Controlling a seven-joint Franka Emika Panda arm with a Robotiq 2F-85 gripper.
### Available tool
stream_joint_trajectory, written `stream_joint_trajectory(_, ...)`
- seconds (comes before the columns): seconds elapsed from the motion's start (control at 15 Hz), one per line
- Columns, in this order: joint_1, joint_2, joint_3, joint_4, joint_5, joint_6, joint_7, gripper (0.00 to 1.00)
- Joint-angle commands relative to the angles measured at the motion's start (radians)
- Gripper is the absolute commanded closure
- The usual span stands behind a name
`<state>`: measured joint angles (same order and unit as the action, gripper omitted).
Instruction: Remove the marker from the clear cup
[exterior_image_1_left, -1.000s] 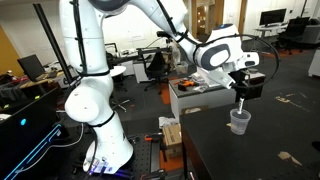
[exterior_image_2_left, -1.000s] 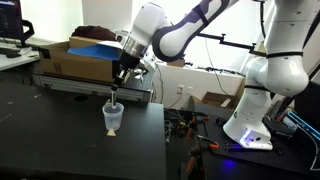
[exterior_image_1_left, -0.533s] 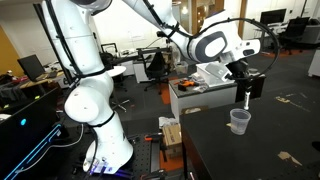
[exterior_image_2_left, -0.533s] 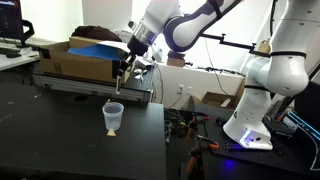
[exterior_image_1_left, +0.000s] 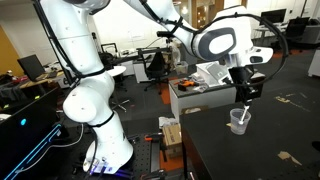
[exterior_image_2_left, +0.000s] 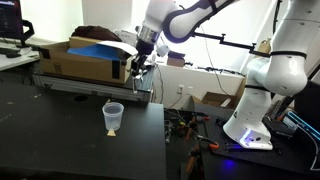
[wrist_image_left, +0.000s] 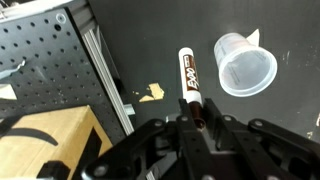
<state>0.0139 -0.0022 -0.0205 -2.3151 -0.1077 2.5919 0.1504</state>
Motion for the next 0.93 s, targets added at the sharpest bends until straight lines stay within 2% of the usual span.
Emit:
stream_joint_trajectory(0.0, -0.016, 0.060, -0.001, 0.101, 0.088, -0.189, -0.058, 0.95)
stream_joint_trajectory(0.13, -0.027, 0.112, -0.004, 0.160, 0.146, -0.279, -0.119, 0.95)
stream_joint_trajectory(0.27, -0.040, 0.176, -0.011, 0.220, 0.147, -0.330, -0.115, 0.95)
stream_joint_trajectory(0.87, -0.079, 0.423, -0.025, 0.384, 0.138, -0.334, -0.104, 0.95)
